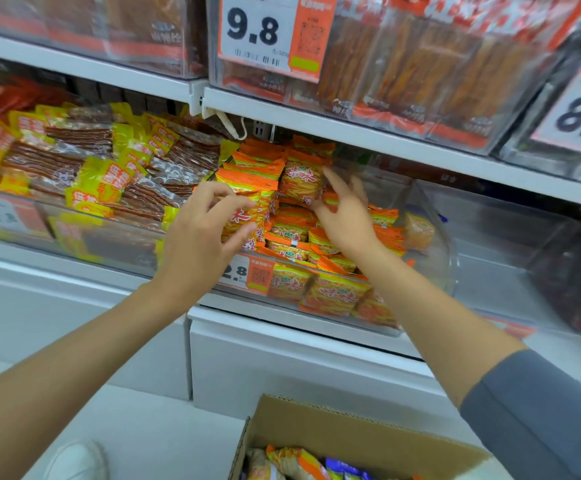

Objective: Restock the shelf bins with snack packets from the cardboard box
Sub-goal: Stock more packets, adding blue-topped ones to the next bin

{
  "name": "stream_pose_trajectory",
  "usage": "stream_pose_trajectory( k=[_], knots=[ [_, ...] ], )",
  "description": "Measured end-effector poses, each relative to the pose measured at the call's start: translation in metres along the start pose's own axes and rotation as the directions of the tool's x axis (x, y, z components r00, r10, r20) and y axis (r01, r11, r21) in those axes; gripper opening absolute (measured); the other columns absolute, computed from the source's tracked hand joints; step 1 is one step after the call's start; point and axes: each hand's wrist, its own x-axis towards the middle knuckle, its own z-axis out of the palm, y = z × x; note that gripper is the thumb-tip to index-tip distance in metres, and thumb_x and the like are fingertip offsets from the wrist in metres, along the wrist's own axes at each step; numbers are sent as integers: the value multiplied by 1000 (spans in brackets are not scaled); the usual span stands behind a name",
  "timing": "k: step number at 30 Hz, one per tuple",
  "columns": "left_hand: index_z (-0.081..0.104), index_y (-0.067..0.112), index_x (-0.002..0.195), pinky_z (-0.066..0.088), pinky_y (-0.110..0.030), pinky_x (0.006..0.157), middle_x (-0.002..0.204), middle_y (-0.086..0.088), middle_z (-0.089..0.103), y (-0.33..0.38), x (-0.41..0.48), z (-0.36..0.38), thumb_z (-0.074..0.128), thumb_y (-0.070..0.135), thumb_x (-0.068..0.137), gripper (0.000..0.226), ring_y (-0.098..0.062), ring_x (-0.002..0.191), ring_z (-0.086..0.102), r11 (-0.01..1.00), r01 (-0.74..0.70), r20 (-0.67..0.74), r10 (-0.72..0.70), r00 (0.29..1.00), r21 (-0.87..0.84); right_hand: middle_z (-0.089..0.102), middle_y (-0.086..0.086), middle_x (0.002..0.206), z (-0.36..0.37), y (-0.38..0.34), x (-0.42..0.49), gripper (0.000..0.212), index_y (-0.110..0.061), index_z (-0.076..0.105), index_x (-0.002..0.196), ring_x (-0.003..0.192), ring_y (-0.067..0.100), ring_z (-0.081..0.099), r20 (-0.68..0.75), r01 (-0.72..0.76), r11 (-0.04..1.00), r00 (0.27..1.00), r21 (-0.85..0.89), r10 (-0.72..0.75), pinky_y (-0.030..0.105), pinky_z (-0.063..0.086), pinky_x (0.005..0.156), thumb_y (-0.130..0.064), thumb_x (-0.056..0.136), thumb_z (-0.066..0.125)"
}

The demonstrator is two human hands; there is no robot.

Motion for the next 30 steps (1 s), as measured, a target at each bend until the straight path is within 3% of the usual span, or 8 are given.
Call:
stream_pose_trajectory(
  k=[4, 8, 13, 16, 21, 25, 27, 30],
  knots=[
    [66, 14, 107, 51, -37, 63, 107, -6, 55, 25, -5, -16, 71, 26, 86, 24, -20, 83, 57, 999, 46, 54, -46, 997, 13, 48, 9, 133, -24, -5, -46, 37, -17, 58, 131, 129, 24, 41, -23, 91, 995, 995, -44, -92, 21, 27, 104, -14, 94, 56],
    [65, 20, 103, 49, -35, 63, 95, 6, 52, 69, -34, -18, 73, 26, 85, 21, -13, 72, 53, 988, 142, 223, -128, 966, -51, 51, -4, 101, -52, 0, -112, 19, -14, 68, 100, 92, 13, 51, -66, 97, 994, 993, 50, -93, 22, 38, 82, -6, 90, 53],
    [65, 20, 105, 47, -29, 71, 90, 13, 51, 134, -107, -6, 69, 29, 88, 19, -12, 74, 56, 932, 354, 490, -271, 828, -83, 51, -4, 102, -74, 46, -213, 20, -16, 67, 103, 89, 10, 50, 230, -17, 999, 973, 46, 6, 26, 40, 80, -7, 93, 51],
    [65, 21, 101, 49, -27, 73, 96, 7, 59, 154, -159, 7, 69, 34, 87, 19, -9, 74, 57, 885, 461, 622, -328, 711, -61, 53, -3, 106, -78, 99, -268, 19, -21, 64, 101, 87, 10, 52, 428, -135, 990, 894, -24, 133, 22, 39, 76, -10, 96, 50],
    [67, 18, 97, 38, -11, 59, 84, 11, 57, 153, -217, 30, 72, 33, 86, 19, -3, 69, 53, 818, 571, 736, -430, 523, 72, 57, -9, 98, -66, 174, -339, 20, -18, 69, 102, 84, 12, 60, 562, -292, 946, 763, -142, 319, 23, 43, 72, -8, 95, 53],
    [67, 20, 94, 40, -17, 62, 87, 7, 61, 148, -236, 45, 71, 32, 86, 15, -2, 73, 53, 787, 600, 796, -450, 404, 140, 70, 8, 87, -56, 206, -364, 15, -9, 71, 90, 81, 22, 66, 773, -323, 919, 515, -224, 370, 42, 54, 76, -16, 93, 58],
    [66, 19, 92, 40, -19, 61, 84, 11, 60, 153, -238, 52, 71, 30, 86, 13, -2, 72, 54, 771, 622, 823, -438, 362, 137, 71, 8, 88, -58, 214, -373, 24, -16, 74, 91, 86, 20, 64, 811, -290, 922, 456, -255, 367, 41, 51, 90, -39, 89, 65],
    [66, 18, 94, 41, -11, 61, 87, 8, 63, 166, -236, 63, 70, 28, 87, 13, -1, 73, 56, 752, 650, 860, -399, 317, 110, 61, -4, 93, -59, 213, -386, 37, -28, 76, 90, 107, 19, 46, 847, -11, 937, 425, -349, 320, 42, 28, 103, -61, 75, 69]
  ],
)
